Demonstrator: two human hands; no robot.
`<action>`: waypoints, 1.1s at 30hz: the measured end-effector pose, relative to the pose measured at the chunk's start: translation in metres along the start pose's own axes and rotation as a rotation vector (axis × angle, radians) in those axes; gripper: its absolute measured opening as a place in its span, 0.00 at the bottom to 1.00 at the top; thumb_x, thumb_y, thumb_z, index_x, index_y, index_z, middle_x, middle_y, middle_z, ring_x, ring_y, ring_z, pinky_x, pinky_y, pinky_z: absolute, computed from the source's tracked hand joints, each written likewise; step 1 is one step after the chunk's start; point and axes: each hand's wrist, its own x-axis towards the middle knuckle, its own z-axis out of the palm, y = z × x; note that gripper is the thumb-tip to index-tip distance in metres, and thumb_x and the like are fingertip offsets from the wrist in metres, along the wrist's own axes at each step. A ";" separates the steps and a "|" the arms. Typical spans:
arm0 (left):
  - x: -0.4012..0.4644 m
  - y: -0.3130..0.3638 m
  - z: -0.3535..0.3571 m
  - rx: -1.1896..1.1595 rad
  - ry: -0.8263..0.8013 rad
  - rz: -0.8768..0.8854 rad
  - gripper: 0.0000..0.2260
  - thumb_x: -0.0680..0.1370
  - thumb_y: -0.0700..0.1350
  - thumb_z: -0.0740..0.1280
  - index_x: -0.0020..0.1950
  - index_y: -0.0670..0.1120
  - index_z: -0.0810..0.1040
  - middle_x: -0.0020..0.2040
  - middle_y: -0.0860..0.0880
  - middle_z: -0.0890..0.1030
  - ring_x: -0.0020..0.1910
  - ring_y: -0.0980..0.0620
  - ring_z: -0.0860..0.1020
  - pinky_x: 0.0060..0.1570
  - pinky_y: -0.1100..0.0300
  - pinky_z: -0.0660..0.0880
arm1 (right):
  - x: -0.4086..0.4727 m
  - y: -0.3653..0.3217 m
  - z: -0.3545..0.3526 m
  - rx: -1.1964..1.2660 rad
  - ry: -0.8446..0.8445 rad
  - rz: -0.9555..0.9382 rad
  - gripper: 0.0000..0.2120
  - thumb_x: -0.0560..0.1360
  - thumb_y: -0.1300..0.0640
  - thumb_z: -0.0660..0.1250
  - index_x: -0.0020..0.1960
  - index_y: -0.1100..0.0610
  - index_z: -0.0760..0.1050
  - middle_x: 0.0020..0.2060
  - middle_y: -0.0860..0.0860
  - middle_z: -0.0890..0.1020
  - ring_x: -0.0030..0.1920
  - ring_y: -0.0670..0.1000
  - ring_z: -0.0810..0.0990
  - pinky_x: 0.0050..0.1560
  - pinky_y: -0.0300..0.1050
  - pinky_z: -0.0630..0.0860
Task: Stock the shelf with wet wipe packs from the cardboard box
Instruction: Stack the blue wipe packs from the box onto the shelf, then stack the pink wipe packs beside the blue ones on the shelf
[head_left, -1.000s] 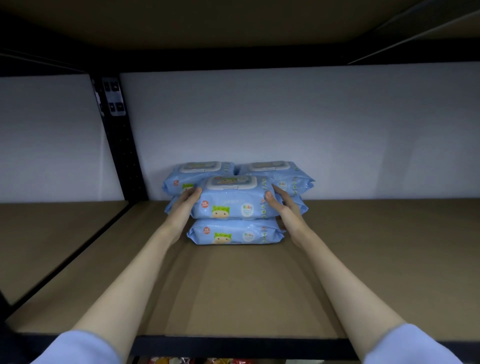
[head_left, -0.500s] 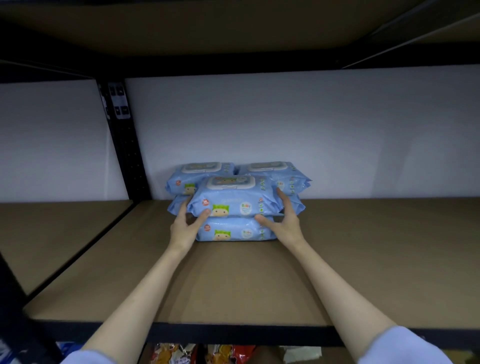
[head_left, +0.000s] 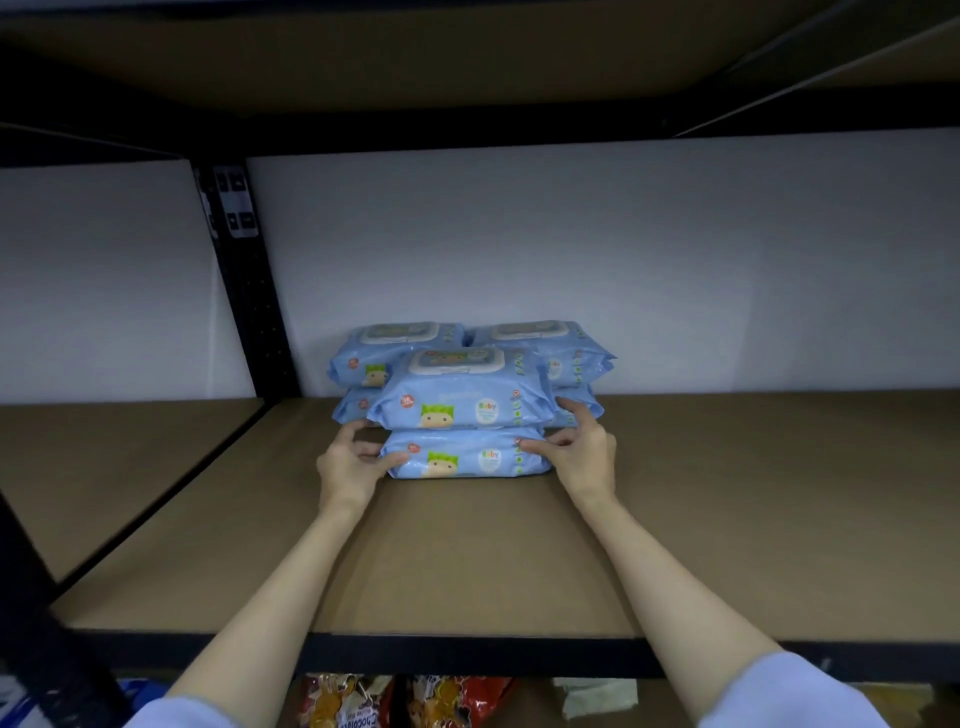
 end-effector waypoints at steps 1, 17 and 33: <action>-0.001 0.001 0.000 0.020 0.002 0.018 0.29 0.65 0.39 0.77 0.64 0.39 0.71 0.40 0.43 0.78 0.42 0.47 0.77 0.51 0.55 0.75 | -0.001 0.000 0.000 -0.026 0.002 -0.009 0.39 0.59 0.51 0.79 0.66 0.57 0.70 0.33 0.53 0.83 0.39 0.48 0.81 0.41 0.26 0.69; -0.178 0.060 -0.023 0.329 -0.237 0.469 0.18 0.74 0.42 0.69 0.63 0.45 0.72 0.52 0.50 0.78 0.53 0.54 0.75 0.55 0.66 0.67 | -0.138 -0.023 -0.096 -0.382 -0.145 -0.402 0.19 0.69 0.61 0.72 0.59 0.58 0.76 0.50 0.55 0.80 0.52 0.58 0.77 0.54 0.40 0.67; -0.433 -0.156 0.064 0.427 -0.885 -0.297 0.14 0.76 0.39 0.66 0.61 0.38 0.72 0.40 0.49 0.76 0.47 0.46 0.78 0.49 0.63 0.71 | -0.393 0.184 -0.177 -0.597 -0.659 0.375 0.12 0.74 0.59 0.66 0.57 0.57 0.77 0.51 0.55 0.80 0.52 0.56 0.78 0.51 0.45 0.72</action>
